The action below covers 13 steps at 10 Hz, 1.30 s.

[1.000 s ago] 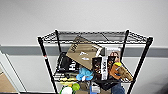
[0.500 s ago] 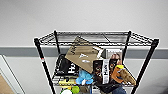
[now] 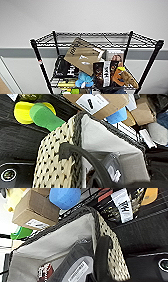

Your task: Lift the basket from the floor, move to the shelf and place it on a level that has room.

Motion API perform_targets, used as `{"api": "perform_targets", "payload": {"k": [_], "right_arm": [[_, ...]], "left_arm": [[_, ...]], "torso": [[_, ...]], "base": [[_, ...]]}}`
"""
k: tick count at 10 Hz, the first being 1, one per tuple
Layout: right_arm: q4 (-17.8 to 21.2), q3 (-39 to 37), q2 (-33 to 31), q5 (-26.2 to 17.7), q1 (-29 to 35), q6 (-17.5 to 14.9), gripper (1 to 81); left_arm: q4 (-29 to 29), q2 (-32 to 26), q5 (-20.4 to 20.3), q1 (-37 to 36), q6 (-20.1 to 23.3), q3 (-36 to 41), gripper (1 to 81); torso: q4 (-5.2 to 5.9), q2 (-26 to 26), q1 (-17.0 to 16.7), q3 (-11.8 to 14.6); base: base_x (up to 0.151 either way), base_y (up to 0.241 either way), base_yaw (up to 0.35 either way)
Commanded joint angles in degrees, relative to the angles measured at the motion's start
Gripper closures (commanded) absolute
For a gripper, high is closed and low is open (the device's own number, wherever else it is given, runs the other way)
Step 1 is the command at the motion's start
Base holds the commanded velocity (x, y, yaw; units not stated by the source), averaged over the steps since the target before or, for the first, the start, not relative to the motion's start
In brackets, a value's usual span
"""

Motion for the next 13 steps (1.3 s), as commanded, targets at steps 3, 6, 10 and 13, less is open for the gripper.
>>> {"api": "perform_targets", "payload": {"k": [3, 6, 10, 13], "right_arm": [[-0.64, 1.85, -0.89, -1.74, 5.53, 0.29, 81.1], [-0.64, 5.77, -3.15, -1.65, 5.61, 0.29, 81.1], [-0.72, 18.07, -10.09, 0.72, 6.58, 0.38, 81.1], [-0.64, 26.43, -15.11, 0.72, 8.51, 0.38, 81.1]], "left_arm": [[0.71, -1.25, 1.31, -5.56, 0.19, 1.91, 81.1], [0.80, -2.64, 0.97, -5.64, 0.27, 4.88, 81.1], [1.59, -7.30, 0.34, -5.99, 0.27, 14.37, 81.1], [1.94, -10.64, 0.26, -6.96, 0.45, 20.60, 81.1]], "torso": [[0.00, -0.02, -0.04, 0.00], [0.00, -0.02, -0.04, 0.00], [0.00, -0.02, -0.04, 0.00], [0.00, -0.02, -0.04, 0.00]], "base": [[0.000, 0.000, 0.000], [0.000, 0.000, 0.000], [0.000, 0.000, 0.000], [0.000, 0.000, 0.000]]}}
